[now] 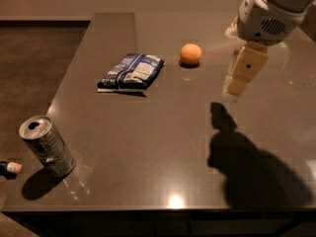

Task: Move blue chip bag near redbull can

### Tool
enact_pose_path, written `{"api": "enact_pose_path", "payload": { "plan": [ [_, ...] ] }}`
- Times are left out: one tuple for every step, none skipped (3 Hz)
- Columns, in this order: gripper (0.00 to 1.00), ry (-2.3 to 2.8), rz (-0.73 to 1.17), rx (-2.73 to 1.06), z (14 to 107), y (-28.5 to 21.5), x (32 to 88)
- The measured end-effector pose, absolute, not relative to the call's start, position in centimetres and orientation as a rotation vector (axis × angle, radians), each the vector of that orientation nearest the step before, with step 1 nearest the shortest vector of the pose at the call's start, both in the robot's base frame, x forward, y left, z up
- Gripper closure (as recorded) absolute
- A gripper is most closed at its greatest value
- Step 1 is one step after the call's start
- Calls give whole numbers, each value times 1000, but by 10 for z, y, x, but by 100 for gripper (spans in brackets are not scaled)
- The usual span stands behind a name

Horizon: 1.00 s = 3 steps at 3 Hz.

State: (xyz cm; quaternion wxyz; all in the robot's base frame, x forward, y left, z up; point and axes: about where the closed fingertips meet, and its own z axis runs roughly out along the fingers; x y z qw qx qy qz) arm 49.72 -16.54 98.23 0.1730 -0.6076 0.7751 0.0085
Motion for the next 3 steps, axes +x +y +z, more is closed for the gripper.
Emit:
{"api": "enact_pose_path", "payload": {
  "plan": [
    [0,2204,64,-1689,971,-126,531],
    [0,2281,106,-1568,953,-74,573],
    [0,2366,169,-1462,944,-32,598]
  ]
}}
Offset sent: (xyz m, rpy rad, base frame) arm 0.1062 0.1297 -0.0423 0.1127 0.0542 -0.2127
